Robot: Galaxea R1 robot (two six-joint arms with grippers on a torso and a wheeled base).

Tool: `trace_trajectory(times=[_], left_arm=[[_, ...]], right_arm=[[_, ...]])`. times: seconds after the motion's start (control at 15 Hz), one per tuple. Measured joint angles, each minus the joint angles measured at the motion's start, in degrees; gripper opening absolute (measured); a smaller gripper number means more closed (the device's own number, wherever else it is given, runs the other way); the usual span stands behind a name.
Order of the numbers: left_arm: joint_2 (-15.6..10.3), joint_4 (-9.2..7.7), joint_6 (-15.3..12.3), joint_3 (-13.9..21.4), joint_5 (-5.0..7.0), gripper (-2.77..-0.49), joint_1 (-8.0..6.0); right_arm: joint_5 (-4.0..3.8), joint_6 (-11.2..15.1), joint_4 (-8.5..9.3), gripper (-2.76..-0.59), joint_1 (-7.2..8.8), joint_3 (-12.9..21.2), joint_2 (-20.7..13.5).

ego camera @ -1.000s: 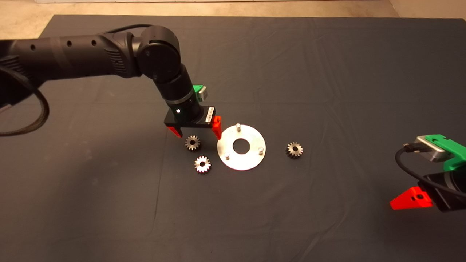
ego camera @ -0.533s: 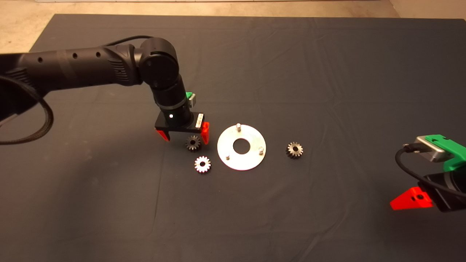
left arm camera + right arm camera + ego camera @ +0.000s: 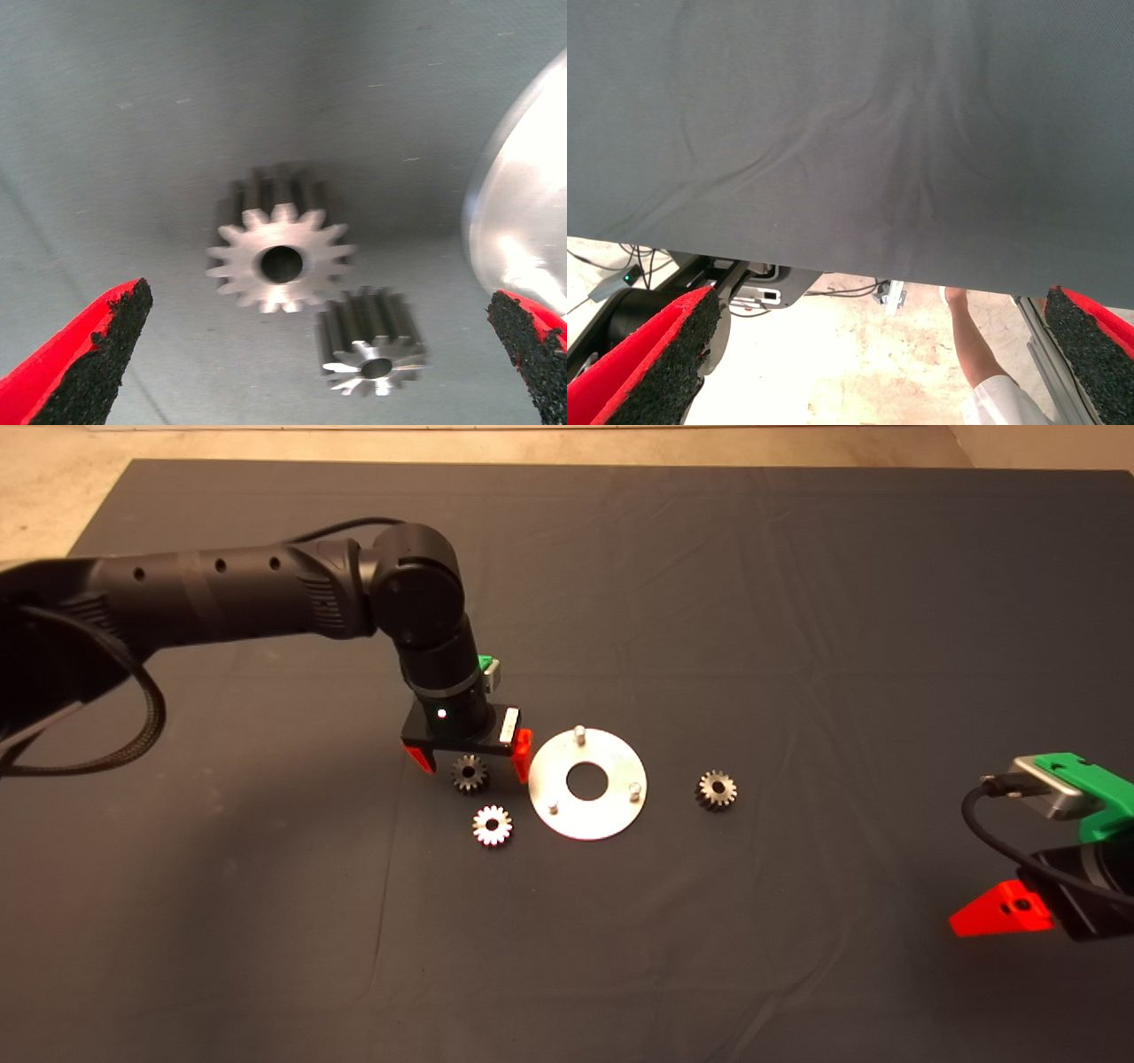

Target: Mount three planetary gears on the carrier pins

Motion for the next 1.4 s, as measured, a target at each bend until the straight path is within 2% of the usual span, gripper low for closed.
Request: trace_trajectory(times=[0.33,0.53,0.73,0.87,1.0,1.07,1.13,1.27,1.4], left_arm=[[-0.78,0.14,0.15,-0.26,0.17,-0.51,0.02],[-0.81,0.17,1.82,-1.41,-0.09,-0.51,0.01],[-0.98,0.36,2.04,-2.38,-0.58,-0.59,0.07],[-0.95,0.36,2.13,-2.40,-0.71,-0.61,0.85],[-0.98,0.34,2.13,-2.38,-0.75,-0.73,1.45],[-0.98,0.35,2.13,-2.38,-1.11,-0.73,1.46],[-1.03,0.34,2.13,-2.38,-1.92,-0.83,1.45],[-1.11,0.35,2.13,-2.38,-3.68,-0.88,1.45],[-1.11,0.34,2.13,-2.38,-4.01,-0.90,1.45]], right_arm=[[0.00,0.00,0.10,-0.63,0.01,0.00,0.00],[0.02,0.00,0.12,-0.63,0.00,0.00,0.00],[0.00,0.00,0.12,-0.63,0.00,0.00,0.00],[0.00,0.00,0.12,-0.63,0.01,0.00,0.00],[0.02,0.00,0.12,-0.63,0.00,0.00,0.00],[0.00,-0.02,0.12,-0.63,0.00,0.00,-0.01],[0.02,0.00,0.12,-0.63,0.02,0.00,0.00],[0.00,0.00,0.12,-0.63,0.00,0.00,0.00],[0.01,0.00,0.12,-0.63,0.01,0.00,-0.01]])
